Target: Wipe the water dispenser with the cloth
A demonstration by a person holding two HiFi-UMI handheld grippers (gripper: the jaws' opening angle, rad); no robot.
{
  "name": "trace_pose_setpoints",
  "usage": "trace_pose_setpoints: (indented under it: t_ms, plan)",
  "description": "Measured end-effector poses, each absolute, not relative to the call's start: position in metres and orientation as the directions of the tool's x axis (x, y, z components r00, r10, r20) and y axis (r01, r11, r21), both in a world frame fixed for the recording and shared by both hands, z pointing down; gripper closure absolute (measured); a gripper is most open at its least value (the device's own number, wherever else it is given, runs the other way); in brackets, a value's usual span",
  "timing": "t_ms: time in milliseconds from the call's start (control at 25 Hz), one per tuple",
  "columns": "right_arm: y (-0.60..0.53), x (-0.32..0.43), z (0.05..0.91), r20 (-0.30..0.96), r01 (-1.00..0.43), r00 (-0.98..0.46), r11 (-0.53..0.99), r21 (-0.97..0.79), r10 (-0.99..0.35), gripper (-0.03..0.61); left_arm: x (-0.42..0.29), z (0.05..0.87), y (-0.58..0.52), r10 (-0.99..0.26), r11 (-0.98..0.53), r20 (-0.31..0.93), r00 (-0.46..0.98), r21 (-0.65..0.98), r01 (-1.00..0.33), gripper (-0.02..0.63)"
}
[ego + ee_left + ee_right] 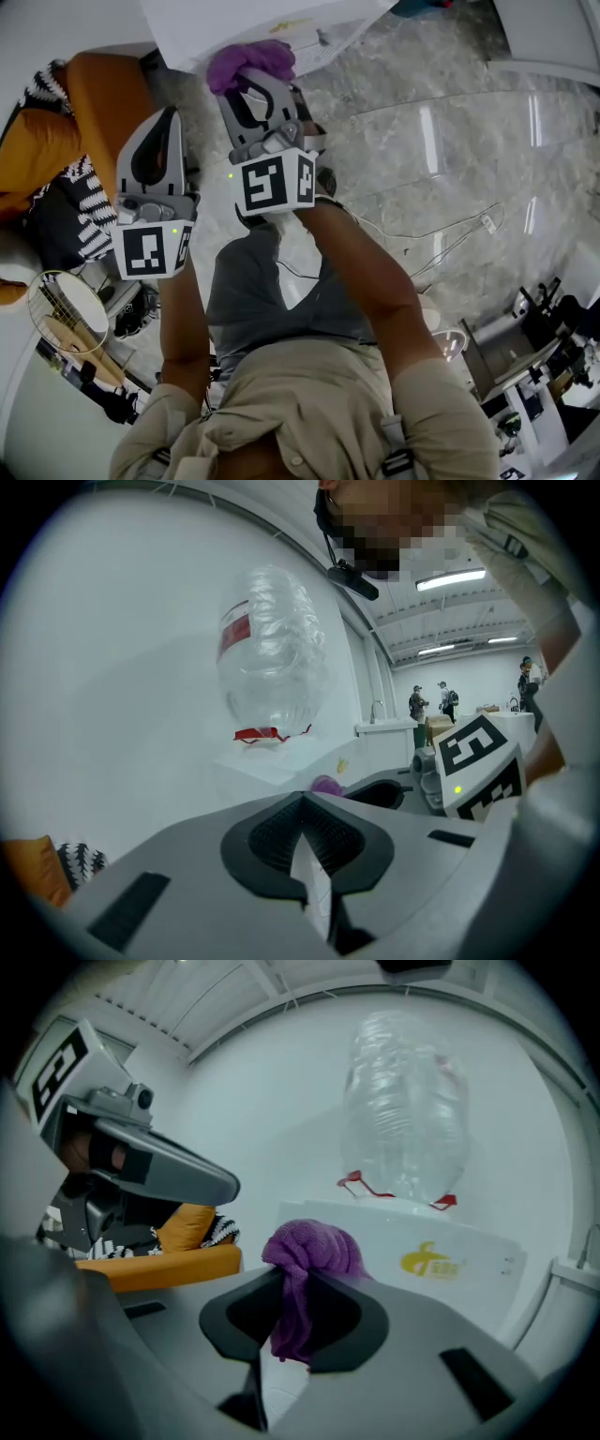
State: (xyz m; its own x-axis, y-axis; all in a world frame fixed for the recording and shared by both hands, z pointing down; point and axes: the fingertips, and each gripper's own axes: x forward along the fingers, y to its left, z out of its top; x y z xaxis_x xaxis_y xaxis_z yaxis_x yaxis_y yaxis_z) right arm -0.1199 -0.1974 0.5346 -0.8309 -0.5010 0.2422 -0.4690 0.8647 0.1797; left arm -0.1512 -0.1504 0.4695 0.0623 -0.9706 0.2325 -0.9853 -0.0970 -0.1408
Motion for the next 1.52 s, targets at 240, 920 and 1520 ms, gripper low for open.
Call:
trace_pose_setpoints:
  t_ms: [240,920,1520]
  plan:
    - [-0.205,-0.112,0.540,0.258,-0.463,-0.823,0.861,0.209,-0.505,0.504,-0.157,0.475,-0.146,-0.969,-0.097,0.237,0.062,-0.136,-0.986,0.598]
    - [-0.315,-0.009,0.530,0.235,-0.737,-0.615,0.655,0.170,-0.753,0.504,-0.137,0.479,-0.152,-0.970,-0.109,0.230,0.079,-0.122,-0.987,0.598]
    - [-0.198,-0.130,0.519,0.236,-0.460,-0.830,0.859,0.225,-0.506,0.506,-0.148,0.496,-0.135,-0.950,-0.165,0.292,0.108,-0.180,-0.970,0.598]
